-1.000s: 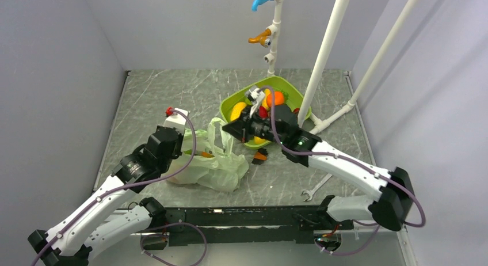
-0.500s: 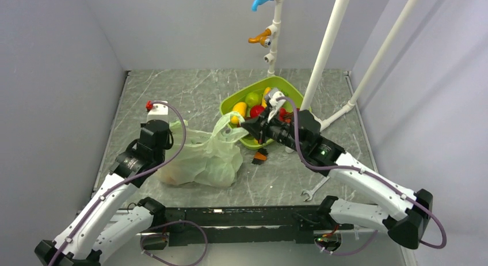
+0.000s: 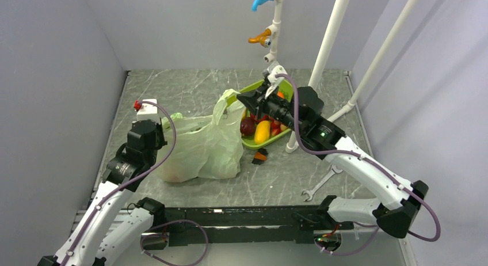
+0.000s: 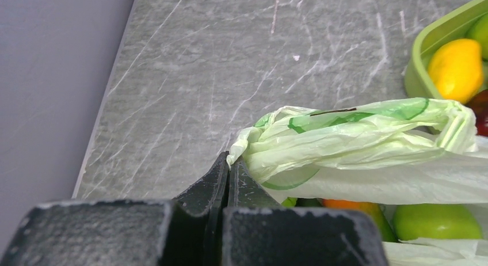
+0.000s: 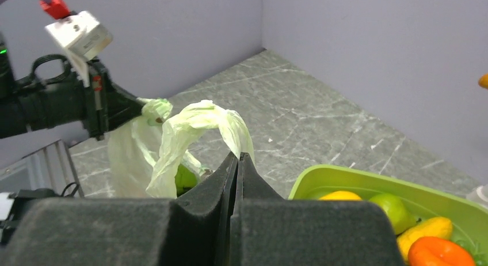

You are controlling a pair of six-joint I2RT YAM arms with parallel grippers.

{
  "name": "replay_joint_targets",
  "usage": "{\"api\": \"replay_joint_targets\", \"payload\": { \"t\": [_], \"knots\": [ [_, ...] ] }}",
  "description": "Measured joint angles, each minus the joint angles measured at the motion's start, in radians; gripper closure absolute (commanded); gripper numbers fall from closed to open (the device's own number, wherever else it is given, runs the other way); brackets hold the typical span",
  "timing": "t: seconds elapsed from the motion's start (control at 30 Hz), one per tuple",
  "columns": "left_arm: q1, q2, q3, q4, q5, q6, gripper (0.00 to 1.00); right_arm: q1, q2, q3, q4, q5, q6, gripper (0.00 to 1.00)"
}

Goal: Take the fake fruits out of the plastic bag
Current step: Adjust the plastic bag at the center of the board.

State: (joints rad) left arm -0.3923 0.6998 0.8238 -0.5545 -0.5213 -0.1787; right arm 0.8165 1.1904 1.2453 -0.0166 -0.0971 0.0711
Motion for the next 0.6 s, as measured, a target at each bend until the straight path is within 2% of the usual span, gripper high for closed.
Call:
{"api": "replay_joint_targets", "payload": {
  "t": [0.13, 0.3, 0.47, 0.6],
  "knots": [
    [0.018, -0.023, -0.002, 0.023, 0.054, 0.000, 1.00, -0.002, -0.079, -0.033, -0.024, -0.073, -0.020, 1.00],
    [0.035, -0.018, -0.002, 0.034, 0.116, 0.000, 1.00, -0.004, -0.173, -0.098, -0.065, -0.273, -0.018, 1.00],
    [0.040, -0.009, -0.002, 0.033, 0.127, 0.001, 1.00, -0.003, -0.222, -0.262, -0.084, -0.556, 0.038, 1.00],
    [0.043, -0.009, -0.003, 0.032, 0.124, 0.000, 1.00, 0.000, -0.263, -0.420, -0.182, -0.626, 0.082, 0.99]
  ]
}}
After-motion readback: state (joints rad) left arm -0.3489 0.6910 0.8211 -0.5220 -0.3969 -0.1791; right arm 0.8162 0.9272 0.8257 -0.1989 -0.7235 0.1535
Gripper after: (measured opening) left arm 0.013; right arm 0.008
